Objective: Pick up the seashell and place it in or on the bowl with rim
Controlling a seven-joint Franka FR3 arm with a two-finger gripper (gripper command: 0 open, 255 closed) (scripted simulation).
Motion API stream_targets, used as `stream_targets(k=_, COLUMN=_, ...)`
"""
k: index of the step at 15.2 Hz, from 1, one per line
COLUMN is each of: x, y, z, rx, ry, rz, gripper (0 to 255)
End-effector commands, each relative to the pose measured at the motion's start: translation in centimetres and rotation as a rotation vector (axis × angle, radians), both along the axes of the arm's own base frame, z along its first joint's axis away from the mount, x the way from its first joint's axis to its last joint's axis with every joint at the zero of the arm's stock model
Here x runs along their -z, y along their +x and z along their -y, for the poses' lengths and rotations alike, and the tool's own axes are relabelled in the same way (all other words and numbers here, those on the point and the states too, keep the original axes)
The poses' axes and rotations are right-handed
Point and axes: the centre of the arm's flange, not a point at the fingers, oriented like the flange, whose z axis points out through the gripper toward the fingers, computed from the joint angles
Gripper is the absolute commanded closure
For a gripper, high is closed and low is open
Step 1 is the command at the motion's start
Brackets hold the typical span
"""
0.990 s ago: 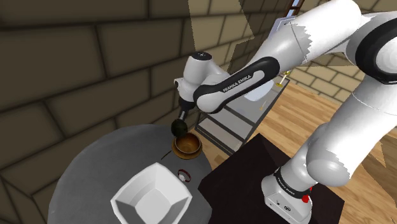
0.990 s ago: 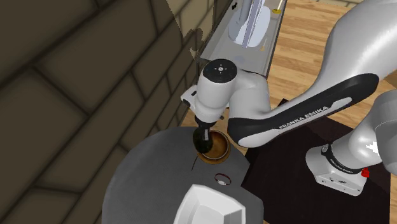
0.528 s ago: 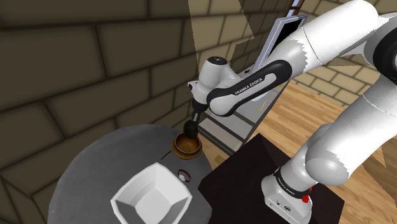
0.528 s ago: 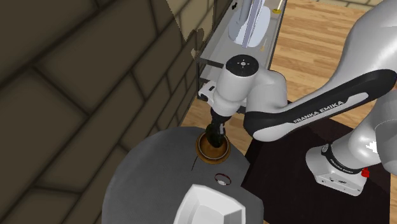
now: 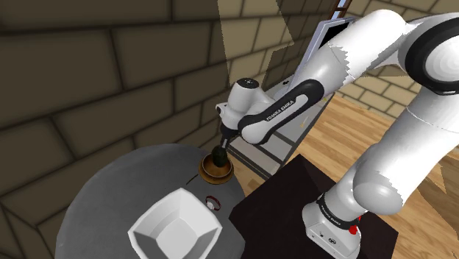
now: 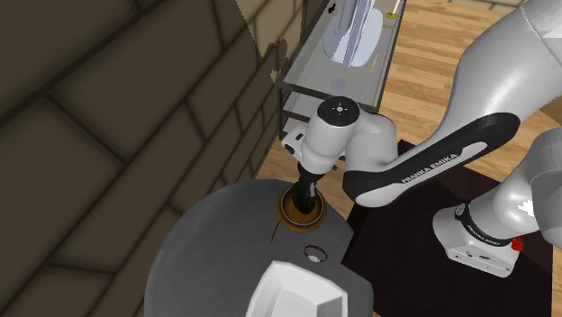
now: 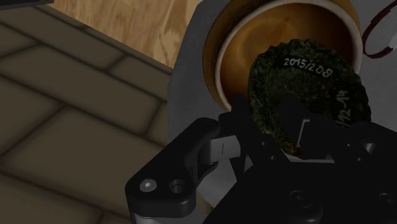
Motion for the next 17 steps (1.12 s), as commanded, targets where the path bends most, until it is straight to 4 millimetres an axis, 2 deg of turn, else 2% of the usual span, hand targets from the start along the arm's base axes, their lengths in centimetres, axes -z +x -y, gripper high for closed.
stream_targets(k=1, x=1.0, y=0.1, z=0.0, rx=0.0, ry=0.0, rz=0.001, gripper=255)
stream_targets(k=6, x=3.7, y=0.1, z=0.0, rx=0.0, ry=0.0, rz=0.001, gripper=255)
stream_targets(k=14, x=3.7, y=0.1, z=0.0, rx=0.0, ry=0.0, rz=0.001, gripper=255)
stream_targets(k=15, x=3.7, y=0.1, z=0.0, rx=0.0, ry=0.0, rz=0.001, gripper=0)
stream_targets(k=17, x=3.7, y=0.1, z=0.0, rx=0.0, ry=0.0, rz=0.001, gripper=0)
